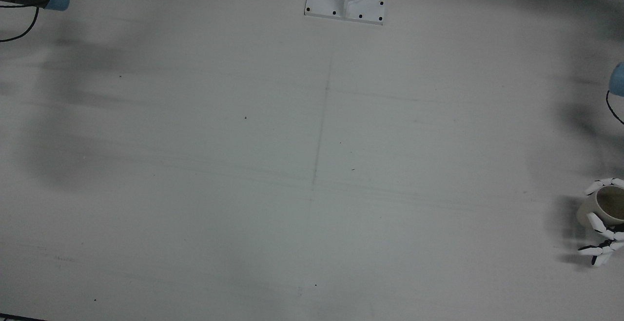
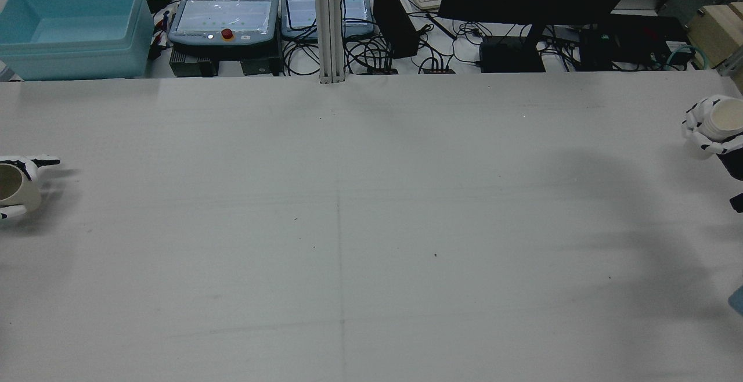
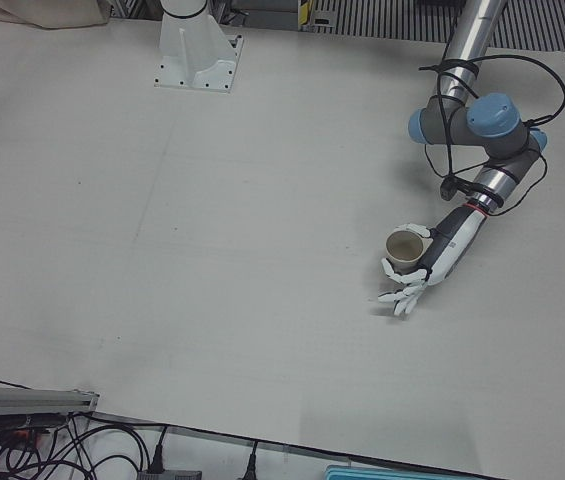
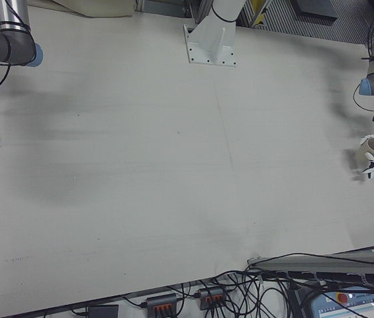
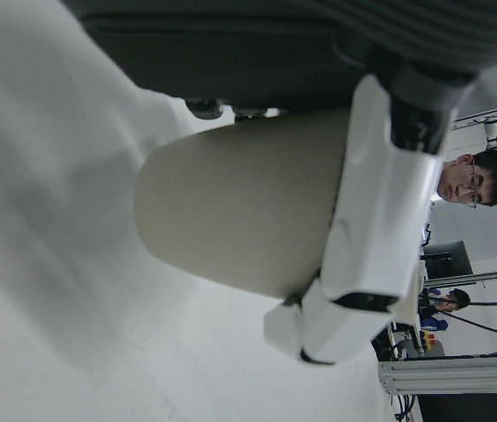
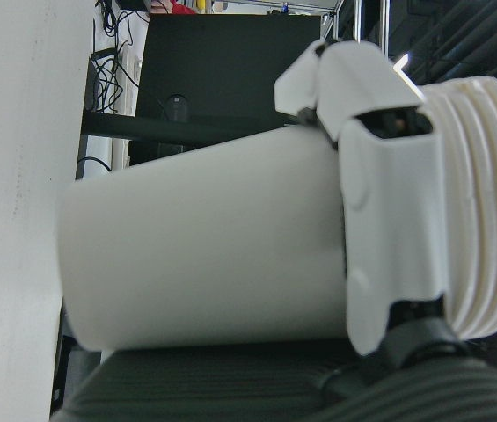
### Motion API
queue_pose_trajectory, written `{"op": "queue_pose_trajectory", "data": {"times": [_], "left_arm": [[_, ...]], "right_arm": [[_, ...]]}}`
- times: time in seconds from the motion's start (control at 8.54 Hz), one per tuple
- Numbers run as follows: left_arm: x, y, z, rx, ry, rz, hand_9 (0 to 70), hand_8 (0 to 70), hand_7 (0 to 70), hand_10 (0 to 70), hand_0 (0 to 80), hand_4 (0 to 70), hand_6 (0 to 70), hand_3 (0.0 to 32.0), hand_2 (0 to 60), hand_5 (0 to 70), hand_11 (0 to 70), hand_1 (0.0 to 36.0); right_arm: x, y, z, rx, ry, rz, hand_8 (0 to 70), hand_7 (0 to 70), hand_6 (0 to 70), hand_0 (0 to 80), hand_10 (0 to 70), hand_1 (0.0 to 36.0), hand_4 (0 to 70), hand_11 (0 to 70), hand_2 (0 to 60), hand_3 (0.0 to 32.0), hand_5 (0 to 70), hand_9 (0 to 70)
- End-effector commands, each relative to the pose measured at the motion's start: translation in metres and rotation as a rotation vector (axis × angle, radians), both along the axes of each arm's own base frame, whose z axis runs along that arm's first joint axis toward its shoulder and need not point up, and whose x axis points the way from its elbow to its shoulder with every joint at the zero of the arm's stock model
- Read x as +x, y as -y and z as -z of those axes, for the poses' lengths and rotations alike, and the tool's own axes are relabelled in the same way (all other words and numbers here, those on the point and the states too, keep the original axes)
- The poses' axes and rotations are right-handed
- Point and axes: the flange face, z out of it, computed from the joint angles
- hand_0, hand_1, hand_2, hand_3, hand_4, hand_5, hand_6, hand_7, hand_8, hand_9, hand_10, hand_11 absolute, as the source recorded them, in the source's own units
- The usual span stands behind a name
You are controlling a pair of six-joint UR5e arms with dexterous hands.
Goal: Pour water
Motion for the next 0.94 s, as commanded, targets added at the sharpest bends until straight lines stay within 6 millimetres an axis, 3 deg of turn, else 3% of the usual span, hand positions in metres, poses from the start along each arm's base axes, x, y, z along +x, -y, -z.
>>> {"op": "queue_pose_trajectory", "data": {"times": [0.0,0.12,0.35,0.82], "left_arm": [[0.006,-0.002,-0.002,0.0,0.001,-0.01,1.3,5.5,13.8,0.0,63.9,30.6,13.3,0.0,10.2,20.8,0.0,25.9],[0.006,-0.001,0.0,0.007,-0.003,-0.01,1.2,5.2,13.1,0.0,58.7,25.9,12.2,0.0,7.6,14.9,0.0,22.0],[0.006,-0.001,0.001,0.011,-0.005,-0.01,0.8,3.5,11.3,0.0,53.9,15.1,8.7,0.0,0.0,9.7,0.0,16.8],[0.006,-0.001,0.001,0.019,-0.012,-0.009,0.1,1.7,7.9,0.0,49.5,4.8,0.9,0.4,0.0,2.7,0.0,11.4]], "right_arm": [[0.017,0.005,0.01,0.02,0.008,-0.034,48.3,69.4,61.5,80.0,52.9,36.0,65.2,70.0,60.0,0.0,70.0,60.6],[0.021,0.006,0.012,0.024,0.01,-0.04,47.9,69.1,61.2,80.0,52.4,36.0,64.8,70.0,60.0,0.0,70.0,60.2],[0.022,0.007,0.018,0.035,0.015,-0.045,47.7,69.7,61.6,80.0,52.0,36.0,65.8,70.0,60.0,0.0,70.0,60.1],[0.022,0.008,0.02,0.04,0.016,-0.043,47.3,69.7,61.6,80.0,51.1,36.0,66.4,70.0,60.0,0.0,70.0,59.7]]}}
